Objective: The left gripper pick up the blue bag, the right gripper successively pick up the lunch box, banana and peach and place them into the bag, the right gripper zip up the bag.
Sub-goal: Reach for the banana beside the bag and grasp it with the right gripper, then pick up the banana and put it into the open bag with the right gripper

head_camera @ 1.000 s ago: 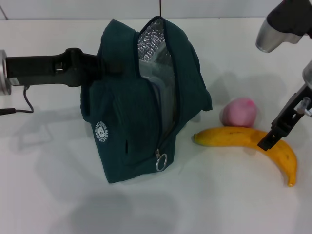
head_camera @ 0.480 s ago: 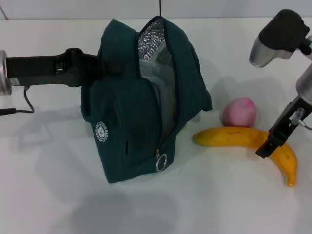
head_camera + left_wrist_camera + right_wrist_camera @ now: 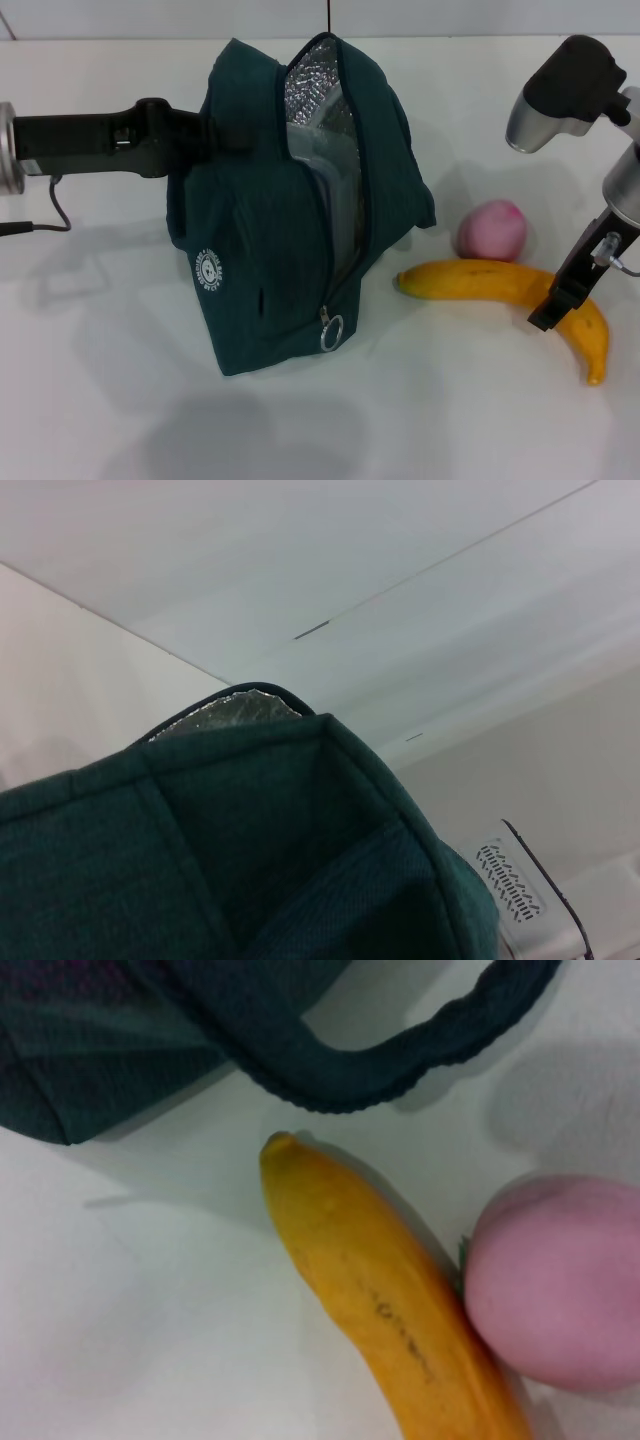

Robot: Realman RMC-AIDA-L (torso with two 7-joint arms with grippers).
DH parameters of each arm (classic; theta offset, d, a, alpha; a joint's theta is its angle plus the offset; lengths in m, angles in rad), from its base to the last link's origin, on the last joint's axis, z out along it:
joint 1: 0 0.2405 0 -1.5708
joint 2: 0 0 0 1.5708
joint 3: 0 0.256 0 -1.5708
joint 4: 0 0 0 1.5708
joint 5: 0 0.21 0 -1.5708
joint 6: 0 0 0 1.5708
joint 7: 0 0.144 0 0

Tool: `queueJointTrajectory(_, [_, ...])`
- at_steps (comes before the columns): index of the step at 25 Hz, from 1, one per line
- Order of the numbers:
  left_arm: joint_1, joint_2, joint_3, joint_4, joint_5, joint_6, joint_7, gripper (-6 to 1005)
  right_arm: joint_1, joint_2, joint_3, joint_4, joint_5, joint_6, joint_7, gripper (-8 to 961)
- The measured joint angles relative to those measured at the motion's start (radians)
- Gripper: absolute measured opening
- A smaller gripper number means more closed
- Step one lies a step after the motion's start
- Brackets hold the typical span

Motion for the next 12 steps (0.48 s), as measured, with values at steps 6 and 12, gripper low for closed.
queueJointTrajectory(6, [0.0, 0.0, 0.0, 0.0, -0.001, 0.0, 0.0, 53, 0.002, 0.0, -0.019, -0.011, -0.003, -0.006, 0.0, 550])
queueJointTrajectory(12, [0.0, 0.0, 0.0, 0.0, -0.003, 0.0, 0.0, 53, 0.004, 0.0, -0.035, -0.013, -0.004, -0.021, 0.0, 499])
